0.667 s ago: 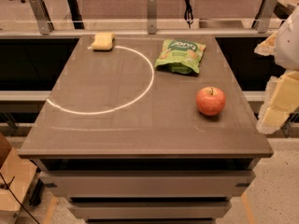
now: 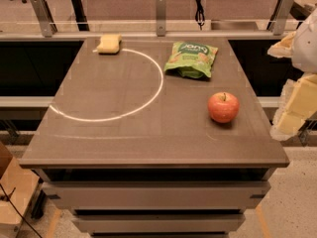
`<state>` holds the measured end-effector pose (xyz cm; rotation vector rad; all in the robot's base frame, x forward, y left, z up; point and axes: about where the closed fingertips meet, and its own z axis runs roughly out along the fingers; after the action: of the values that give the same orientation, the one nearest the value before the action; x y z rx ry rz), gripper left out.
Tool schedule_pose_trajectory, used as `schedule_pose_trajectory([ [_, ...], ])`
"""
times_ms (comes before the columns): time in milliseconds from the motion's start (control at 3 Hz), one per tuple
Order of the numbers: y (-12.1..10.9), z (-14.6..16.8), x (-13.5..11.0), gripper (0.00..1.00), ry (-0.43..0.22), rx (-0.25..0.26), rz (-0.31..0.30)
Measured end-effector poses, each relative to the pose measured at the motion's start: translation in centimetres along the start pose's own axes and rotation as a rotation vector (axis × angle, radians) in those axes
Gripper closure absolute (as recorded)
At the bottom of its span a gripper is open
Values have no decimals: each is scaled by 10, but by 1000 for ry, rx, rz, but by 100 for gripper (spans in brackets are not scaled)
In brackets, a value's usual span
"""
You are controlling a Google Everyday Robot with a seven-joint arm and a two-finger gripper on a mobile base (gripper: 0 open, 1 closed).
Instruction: Pick apple
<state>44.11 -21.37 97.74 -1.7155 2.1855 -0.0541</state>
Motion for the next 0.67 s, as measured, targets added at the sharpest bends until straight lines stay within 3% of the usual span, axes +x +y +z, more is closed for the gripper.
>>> schedule_pose_trajectory([
  [667,-17,27,-24,0,-177,-20,-34],
])
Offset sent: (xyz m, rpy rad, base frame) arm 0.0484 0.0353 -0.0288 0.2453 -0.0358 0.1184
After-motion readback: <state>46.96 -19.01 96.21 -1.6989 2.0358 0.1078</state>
